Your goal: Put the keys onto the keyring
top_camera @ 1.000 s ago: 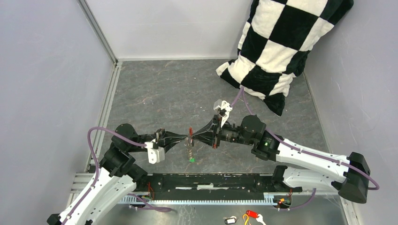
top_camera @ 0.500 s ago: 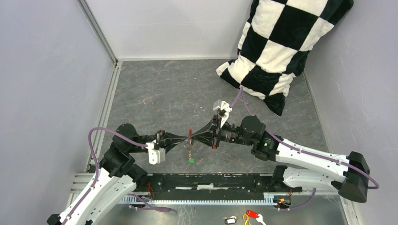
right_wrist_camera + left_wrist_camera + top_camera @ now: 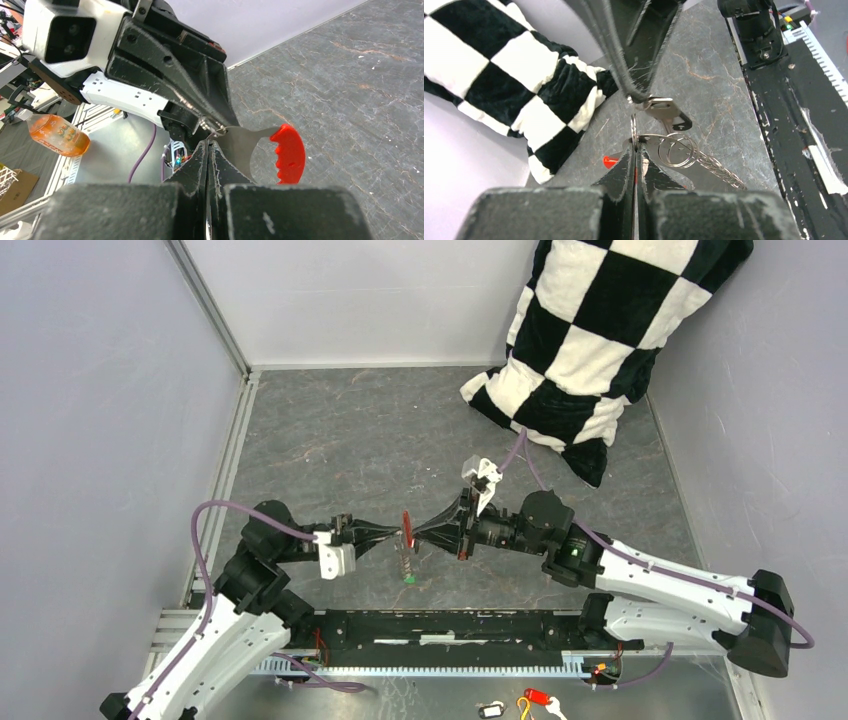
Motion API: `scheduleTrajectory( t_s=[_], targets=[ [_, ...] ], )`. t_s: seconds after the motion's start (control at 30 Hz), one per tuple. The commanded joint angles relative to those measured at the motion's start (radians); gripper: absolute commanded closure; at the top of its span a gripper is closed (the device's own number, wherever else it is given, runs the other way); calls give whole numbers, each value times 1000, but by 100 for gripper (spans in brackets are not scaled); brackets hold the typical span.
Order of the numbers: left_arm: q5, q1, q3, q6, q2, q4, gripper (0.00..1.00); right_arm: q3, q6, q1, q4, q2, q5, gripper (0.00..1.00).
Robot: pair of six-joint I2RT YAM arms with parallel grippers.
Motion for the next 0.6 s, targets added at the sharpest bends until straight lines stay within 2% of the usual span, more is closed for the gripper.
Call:
scheduleTrajectory(
  t_s=[0.0, 0.17, 0.57],
  targets=[
    [-45, 0, 58, -182, 40, 108, 98, -25, 7, 5, 4, -36, 19, 100],
    [-37, 0, 49, -196, 38, 125, 98, -16, 11, 6, 33, -15, 7, 100],
    [-13, 0, 46, -121, 17, 65, 98, -11, 31, 5, 124, 23, 27, 100]
  ],
)
